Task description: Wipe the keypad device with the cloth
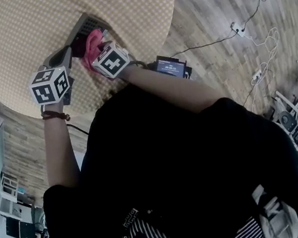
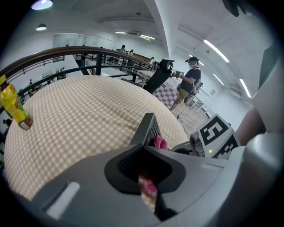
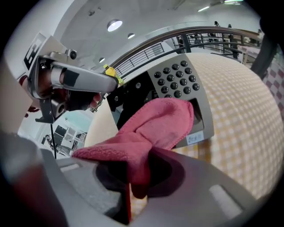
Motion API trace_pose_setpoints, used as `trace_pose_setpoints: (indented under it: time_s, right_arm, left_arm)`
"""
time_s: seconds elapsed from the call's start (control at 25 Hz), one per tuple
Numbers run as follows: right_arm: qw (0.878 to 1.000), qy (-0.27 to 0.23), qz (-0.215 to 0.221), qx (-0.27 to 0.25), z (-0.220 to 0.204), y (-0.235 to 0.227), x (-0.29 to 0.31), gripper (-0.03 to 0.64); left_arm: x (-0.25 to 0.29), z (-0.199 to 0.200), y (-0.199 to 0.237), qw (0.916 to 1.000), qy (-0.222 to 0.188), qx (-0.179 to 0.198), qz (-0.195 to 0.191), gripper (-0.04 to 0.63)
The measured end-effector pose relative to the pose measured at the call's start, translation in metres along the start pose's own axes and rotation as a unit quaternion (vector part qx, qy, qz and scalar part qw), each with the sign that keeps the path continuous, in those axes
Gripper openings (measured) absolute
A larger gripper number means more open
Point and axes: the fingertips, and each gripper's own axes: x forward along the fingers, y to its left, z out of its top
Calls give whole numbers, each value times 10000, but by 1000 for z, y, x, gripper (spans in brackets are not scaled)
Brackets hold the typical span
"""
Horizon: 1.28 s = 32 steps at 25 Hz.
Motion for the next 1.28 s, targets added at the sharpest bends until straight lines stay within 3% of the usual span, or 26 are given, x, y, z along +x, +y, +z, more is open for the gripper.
trace_pose_setpoints:
  time_s: [0.24, 0.36, 0.48, 0.64, 1.04, 1.12, 1.2, 1.28]
  right_arm:
    - [9974, -683, 203, -60, 56, 21, -17, 65]
    - [9962, -787, 376, -40, 81, 30, -21, 64]
    - [9966, -699, 424, -21, 71, 28, -18, 64]
    - [9957, -616, 532, 451, 45, 15, -13, 64]
    - [9975, -59, 151, 687, 3, -6, 0, 64]
    - [9966, -101, 172, 802, 8, -5, -2, 64]
    - [9965, -281, 237, 748, 23, -1, -5, 64]
    - [9987, -233, 166, 418, 37, 3, -5, 64]
  left_arm:
    - [1, 0, -1, 10000, 32, 20, -23, 2]
    - [1, 2, 5, 9999, -62, -106, 23, 2]
    - [1, 0, 1, 10000, -3, -37, -55, 2]
    - [1, -1, -2, 10000, -31, -2, -14, 2]
    - [1, 2, 1, 10000, -26, -10, -15, 2]
    - [7, -12, -7, 9991, 339, 123, -203, 2]
    - [23, -48, -22, 9924, 1019, 563, -404, 2]
    - [31, -69, -22, 9926, 978, 693, -194, 2]
